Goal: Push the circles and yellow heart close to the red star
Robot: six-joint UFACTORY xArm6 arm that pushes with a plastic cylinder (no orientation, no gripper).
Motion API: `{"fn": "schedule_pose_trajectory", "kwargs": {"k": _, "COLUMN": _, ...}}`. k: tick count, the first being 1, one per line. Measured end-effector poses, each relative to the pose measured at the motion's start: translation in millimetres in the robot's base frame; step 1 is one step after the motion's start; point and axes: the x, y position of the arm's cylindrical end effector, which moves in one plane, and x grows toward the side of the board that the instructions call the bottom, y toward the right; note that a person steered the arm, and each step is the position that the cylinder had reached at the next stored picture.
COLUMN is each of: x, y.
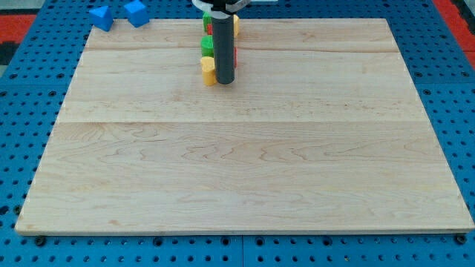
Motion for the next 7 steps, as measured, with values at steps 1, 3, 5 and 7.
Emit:
{"fn": "schedule_pose_trajectory", "kwargs": {"k": 1, "x": 17, "y": -22}}
{"fn": "schedule_pose_trajectory", "kwargs": {"k": 3, "x": -55, "y": -50}}
{"fn": "schedule_pose_trajectory", "kwargs": {"k": 5, "x": 6, "y": -32}}
{"fn": "schedule_pose_trajectory", "kwargs": {"k": 7, "x": 11, "y": -15}}
